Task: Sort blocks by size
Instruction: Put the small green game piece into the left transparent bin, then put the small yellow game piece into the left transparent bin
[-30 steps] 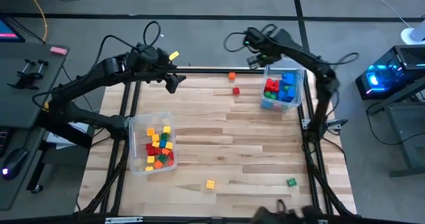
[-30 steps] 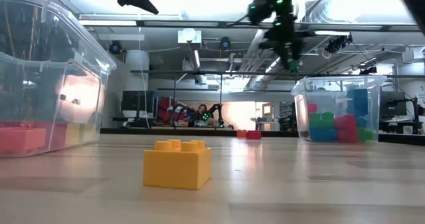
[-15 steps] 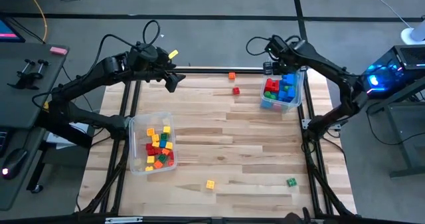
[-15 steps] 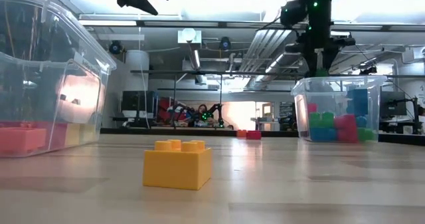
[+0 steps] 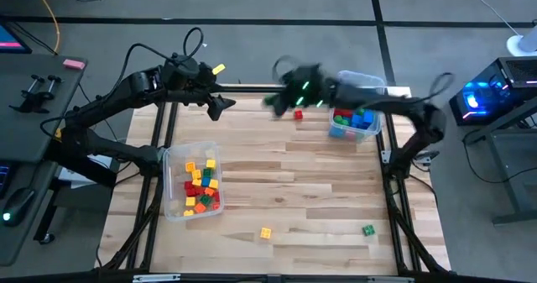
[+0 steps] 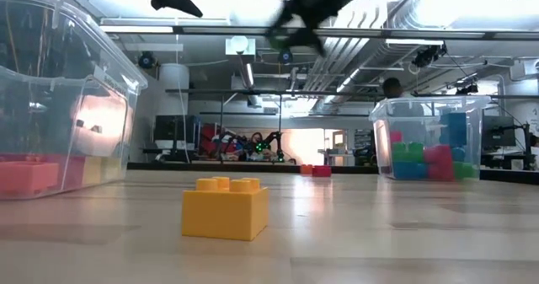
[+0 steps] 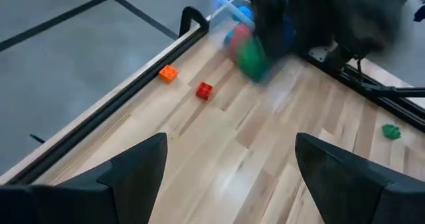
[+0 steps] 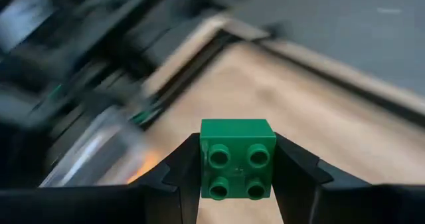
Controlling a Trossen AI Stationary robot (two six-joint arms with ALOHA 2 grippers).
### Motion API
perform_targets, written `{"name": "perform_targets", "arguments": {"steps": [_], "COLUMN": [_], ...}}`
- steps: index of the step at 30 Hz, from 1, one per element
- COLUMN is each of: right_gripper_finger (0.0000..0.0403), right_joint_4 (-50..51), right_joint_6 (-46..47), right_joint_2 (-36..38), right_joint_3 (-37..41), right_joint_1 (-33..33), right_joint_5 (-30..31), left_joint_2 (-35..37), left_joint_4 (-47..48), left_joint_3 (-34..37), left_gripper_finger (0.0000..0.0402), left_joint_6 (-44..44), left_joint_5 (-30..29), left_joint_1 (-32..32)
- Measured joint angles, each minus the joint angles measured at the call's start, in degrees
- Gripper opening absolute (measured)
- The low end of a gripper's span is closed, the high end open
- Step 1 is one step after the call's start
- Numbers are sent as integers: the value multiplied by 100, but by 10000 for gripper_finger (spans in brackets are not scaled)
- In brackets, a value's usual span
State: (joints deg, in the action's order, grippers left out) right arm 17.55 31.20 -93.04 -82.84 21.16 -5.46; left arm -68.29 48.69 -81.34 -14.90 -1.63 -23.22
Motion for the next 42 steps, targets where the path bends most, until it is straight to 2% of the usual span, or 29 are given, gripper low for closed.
{"name": "perform_targets", "arguments": {"steps": [4,8,14,26,30,32,34,38,42], "right_gripper_finger": [137,137,137,137,138,170,224,315,350], "right_joint_4": [-1177,-2022,-2058,-1980,-1935,-1925,-1838,-974,248], "right_joint_6": [-339,-781,-1146,-1143,-1099,-1149,-1233,-1329,-1693], "right_joint_2": [-641,-1220,-2109,-3565,-3940,-4020,-4039,-4046,-4052], "right_joint_3": [3,-156,-1078,-2816,-3177,-3269,-3343,-3720,-4561], "right_joint_1": [-933,-1462,-1820,-2331,-2439,-2501,-2572,-2635,-2604], "right_joint_5": [-286,-323,-343,-394,-376,-331,-203,-247,-472], "left_joint_2": [142,389,605,632,632,632,632,640,671], "left_joint_4": [-313,-1097,-1889,-1893,-1893,-1893,-1895,-1892,-1899], "left_joint_3": [2,2,2,2,2,2,2,2,2], "left_gripper_finger": [319,319,319,319,319,319,319,319,319], "left_joint_6": [2,7,-230,-603,-605,-601,-602,-605,-690], "left_joint_5": [238,323,261,264,501,673,814,1008,1010], "left_joint_1": [-2,-2,-7,7,7,7,7,7,7]}}
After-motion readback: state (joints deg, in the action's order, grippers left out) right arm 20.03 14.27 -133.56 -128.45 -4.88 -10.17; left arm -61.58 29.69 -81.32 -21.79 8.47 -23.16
